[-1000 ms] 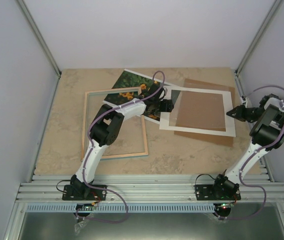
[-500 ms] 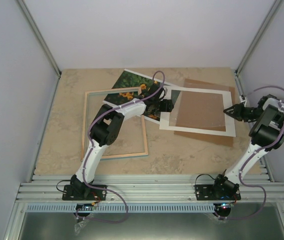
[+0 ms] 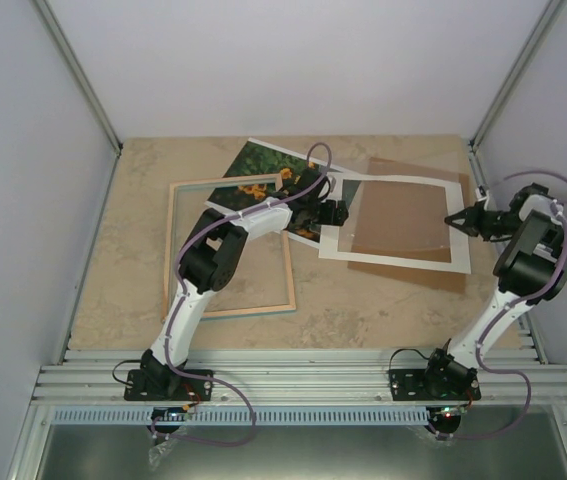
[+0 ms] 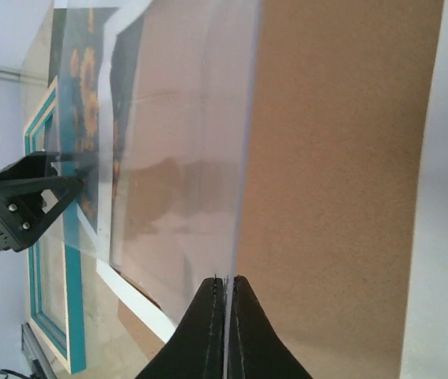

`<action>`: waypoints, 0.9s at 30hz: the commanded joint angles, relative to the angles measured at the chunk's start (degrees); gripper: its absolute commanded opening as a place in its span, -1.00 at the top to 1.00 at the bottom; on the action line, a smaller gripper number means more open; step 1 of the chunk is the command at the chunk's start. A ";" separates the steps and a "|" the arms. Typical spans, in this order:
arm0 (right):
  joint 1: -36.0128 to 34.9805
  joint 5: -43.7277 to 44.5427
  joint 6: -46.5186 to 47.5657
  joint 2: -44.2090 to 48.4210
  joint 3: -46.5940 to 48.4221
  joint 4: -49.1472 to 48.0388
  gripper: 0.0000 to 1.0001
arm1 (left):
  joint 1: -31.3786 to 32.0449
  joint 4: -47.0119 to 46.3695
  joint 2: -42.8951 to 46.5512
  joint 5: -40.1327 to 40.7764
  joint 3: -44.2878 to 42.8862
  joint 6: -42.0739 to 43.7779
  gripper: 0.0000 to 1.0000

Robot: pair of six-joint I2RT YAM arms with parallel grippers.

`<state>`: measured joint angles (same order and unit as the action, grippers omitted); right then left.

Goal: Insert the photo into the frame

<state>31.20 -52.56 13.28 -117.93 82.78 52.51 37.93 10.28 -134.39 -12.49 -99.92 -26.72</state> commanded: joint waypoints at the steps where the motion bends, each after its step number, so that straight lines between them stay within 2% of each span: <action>1: -0.44 -4.07 0.59 6.96 0.39 -0.50 0.99 | 0.83 7.67 4.21 3.97 -0.24 4.92 -0.84; 4: -0.72 -6.94 3.70 10.05 2.85 1.92 0.99 | 0.49 9.23 10.73 6.90 -0.72 10.71 -0.98; 10: -3.63 -9.85 16.09 14.25 13.15 12.79 0.99 | -3.33 17.68 20.69 5.23 -3.12 19.04 -0.99; 15: -7.38 -8.17 25.14 19.34 25.47 19.91 0.99 | -7.90 23.44 29.06 2.93 -3.76 21.13 -0.99; 18: -9.78 -3.28 25.44 24.35 28.76 17.17 0.99 | -9.00 24.77 35.04 3.21 -1.24 22.50 -0.99; 21: -10.46 -2.38 24.93 28.40 30.68 14.05 0.99 | -9.51 25.68 41.70 2.33 1.88 25.38 -0.99; 27: -14.98 -0.56 35.01 36.22 31.59 12.23 0.99 | -10.92 24.61 54.08 -2.74 7.70 33.09 -0.99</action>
<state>19.31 -54.61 40.07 -85.60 114.32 66.81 27.88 33.74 -86.76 -10.87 -94.87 -0.05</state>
